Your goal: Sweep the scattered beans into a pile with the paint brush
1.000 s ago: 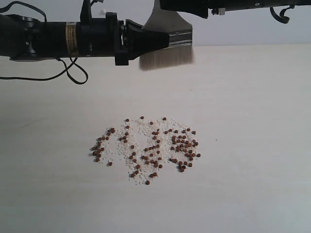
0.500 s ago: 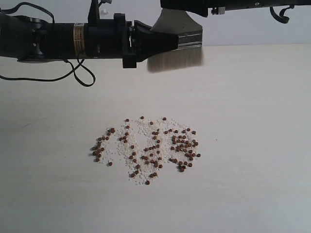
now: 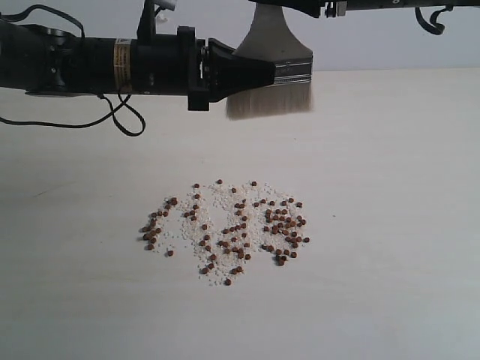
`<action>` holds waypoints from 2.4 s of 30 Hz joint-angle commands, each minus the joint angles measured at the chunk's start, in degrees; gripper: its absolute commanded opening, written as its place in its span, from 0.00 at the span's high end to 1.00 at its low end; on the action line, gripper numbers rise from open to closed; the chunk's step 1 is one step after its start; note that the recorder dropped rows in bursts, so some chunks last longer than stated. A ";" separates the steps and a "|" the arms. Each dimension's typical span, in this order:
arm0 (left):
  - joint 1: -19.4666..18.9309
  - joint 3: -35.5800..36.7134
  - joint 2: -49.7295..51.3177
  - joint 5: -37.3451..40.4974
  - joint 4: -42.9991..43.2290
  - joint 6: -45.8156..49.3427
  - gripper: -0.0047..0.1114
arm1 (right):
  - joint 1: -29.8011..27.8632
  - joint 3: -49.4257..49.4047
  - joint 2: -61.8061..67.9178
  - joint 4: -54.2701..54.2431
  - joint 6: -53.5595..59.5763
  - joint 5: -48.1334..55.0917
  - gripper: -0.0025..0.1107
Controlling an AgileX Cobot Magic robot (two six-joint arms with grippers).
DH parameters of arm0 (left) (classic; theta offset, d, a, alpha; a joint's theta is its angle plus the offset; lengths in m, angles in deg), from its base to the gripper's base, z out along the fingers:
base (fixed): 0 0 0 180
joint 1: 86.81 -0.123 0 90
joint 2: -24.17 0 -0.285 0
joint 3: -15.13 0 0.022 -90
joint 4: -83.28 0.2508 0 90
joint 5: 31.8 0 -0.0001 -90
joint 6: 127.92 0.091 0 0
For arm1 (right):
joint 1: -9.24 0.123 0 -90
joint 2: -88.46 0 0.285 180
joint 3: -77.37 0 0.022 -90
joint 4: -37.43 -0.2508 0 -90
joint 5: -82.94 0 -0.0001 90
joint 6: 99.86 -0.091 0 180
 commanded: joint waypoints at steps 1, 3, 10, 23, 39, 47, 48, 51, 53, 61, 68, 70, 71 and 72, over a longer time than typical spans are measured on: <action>0.20 -0.20 -0.25 -0.86 1.19 -2.05 0.96 | -0.14 -0.11 -0.31 -1.19 1.20 0.08 0.51; 0.20 -0.20 -0.25 -0.86 1.74 -3.30 0.96 | -0.14 -0.11 -0.31 -1.19 1.30 0.08 0.57; 0.20 -0.20 -0.25 -0.86 -0.21 -4.08 0.96 | -0.14 -0.11 -0.31 -1.98 0.30 0.08 0.98; 0.20 -0.20 -0.25 0.29 -6.83 -3.68 0.89 | -0.14 -0.11 -0.31 -8.00 -2.33 0.08 0.98; -2.41 -0.20 -0.25 4.18 -14.44 5.19 0.28 | -0.14 -0.11 -0.44 -2.39 -1.14 -27.26 0.98; -9.07 -0.20 -1.78 11.62 -10.48 -3.07 0.95 | -0.14 -0.11 -3.56 9.55 -5.02 -46.70 0.98; -9.90 -0.20 -2.38 12.76 -9.13 -3.85 0.96 | -0.14 -0.11 -4.03 10.56 -5.84 -48.03 0.98; -11.19 0.93 -5.01 18.61 -6.02 -5.60 0.96 | -0.14 -0.11 -5.37 13.92 -9.23 -50.90 0.98; -11.19 3.18 -8.46 27.64 -6.68 -5.32 0.96 | -0.14 -0.11 -6.22 16.78 -12.92 -53.26 0.98; -9.68 18.36 -27.23 51.56 -28.50 16.03 0.96 | 5.00 -0.21 -10.82 42.19 -35.71 -61.10 0.98; -9.68 46.20 -56.07 38.94 -79.05 62.01 0.96 | 10.52 -3.75 -16.47 55.67 -46.82 -62.74 0.98; -9.68 53.61 -65.21 38.12 -87.11 70.36 0.96 | 10.52 -4.96 -17.87 55.79 -47.86 -62.74 0.98; -9.68 57.36 -70.46 37.67 -91.44 73.39 0.96 | 10.52 -5.73 -18.49 55.79 -47.86 -62.74 0.98; -9.68 59.12 -73.30 37.57 -93.25 75.28 0.96 | 10.52 -6.02 -18.92 55.79 -47.86 -62.74 0.98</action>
